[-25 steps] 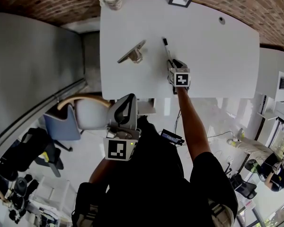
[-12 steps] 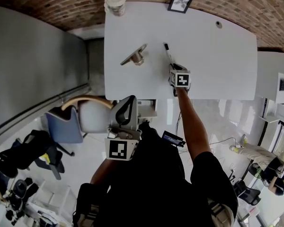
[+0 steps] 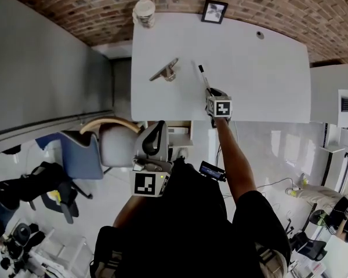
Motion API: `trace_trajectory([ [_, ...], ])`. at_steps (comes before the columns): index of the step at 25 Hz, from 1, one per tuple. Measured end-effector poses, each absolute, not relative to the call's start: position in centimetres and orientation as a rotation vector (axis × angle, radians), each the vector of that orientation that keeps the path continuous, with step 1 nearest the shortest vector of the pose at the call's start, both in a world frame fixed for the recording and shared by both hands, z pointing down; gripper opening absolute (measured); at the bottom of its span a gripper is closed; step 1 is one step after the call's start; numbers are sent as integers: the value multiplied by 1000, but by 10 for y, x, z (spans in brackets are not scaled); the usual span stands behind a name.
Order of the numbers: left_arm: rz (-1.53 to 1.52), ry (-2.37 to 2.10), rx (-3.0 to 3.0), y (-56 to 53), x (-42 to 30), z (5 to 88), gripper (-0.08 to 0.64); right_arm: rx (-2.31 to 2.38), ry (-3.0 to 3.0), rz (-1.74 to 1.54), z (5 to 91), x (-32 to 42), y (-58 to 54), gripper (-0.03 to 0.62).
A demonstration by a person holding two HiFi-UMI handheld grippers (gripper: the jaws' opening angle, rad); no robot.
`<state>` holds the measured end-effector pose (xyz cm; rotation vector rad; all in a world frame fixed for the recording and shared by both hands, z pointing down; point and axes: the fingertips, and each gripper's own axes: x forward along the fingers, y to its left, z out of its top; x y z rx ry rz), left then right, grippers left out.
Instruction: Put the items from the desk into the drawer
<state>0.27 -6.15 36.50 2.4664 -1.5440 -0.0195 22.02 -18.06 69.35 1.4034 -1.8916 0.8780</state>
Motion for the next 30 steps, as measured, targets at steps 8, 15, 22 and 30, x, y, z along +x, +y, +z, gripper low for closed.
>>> trace_trajectory([
  [8, -35, -1606, 2477, -9, 8, 350, 20, 1419, -1983, 843, 660, 222, -139, 72],
  [15, -71, -1668, 2495, 41, 13, 330, 20, 1418, -2118, 786, 614, 217, -91, 71],
  [22, -54, -1740, 2478, 90, 11, 322, 20, 1387, -2226, 765, 586, 209, -35, 72],
  [30, -36, -1774, 2469, 126, 6, 326, 20, 1331, -2270, 759, 587, 194, 17, 72],
])
